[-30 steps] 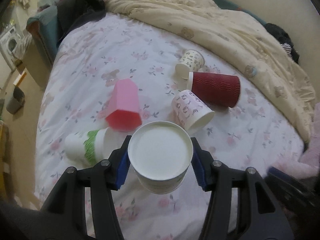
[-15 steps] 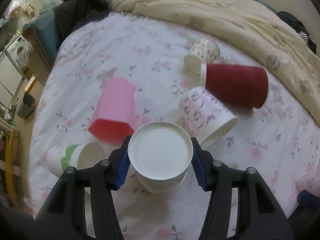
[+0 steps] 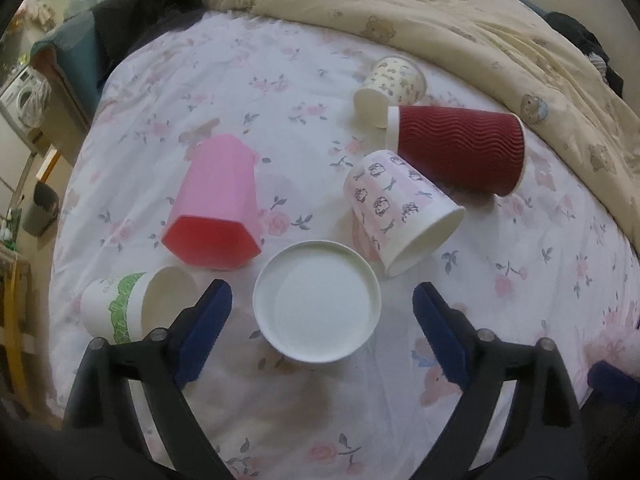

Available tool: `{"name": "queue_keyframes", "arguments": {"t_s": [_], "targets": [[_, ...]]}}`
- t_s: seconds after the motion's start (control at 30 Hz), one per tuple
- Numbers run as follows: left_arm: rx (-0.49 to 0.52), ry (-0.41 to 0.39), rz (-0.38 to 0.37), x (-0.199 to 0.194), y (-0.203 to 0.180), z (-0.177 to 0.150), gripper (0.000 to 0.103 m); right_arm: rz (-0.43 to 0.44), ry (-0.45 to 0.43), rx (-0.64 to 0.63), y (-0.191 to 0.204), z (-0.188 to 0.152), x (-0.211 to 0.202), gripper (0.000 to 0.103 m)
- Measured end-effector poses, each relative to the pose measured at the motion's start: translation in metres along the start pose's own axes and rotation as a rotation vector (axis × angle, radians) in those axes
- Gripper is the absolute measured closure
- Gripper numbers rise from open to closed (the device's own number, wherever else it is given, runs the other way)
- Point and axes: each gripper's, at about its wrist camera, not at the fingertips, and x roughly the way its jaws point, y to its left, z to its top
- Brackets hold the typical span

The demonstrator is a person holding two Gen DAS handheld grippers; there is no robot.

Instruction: Flip cup upside down

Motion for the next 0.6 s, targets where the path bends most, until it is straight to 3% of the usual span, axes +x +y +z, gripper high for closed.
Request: {"name": "queue_keyframes", "arguments": {"t_s": [0.23, 0.33, 0.6], "targets": [[-0.001, -0.013, -0.008, -0.016, 0.004, 0.0, 0.013, -0.018, -0.003, -0.019, 0.002, -0.001, 0.001, 0.0], [-0.023, -0.012, -0.053, -0.035, 0.012, -0.001, 0.013, -0.022, -0.014, -0.025, 0.002, 0.0, -0.001, 0.0], [-0.036, -0.155, -0.055, -0.106, 0.045, -0.005, 0.013, -0.045, -0.042, -0.069, 0.012, -0.001, -0.003, 0.0]]}}
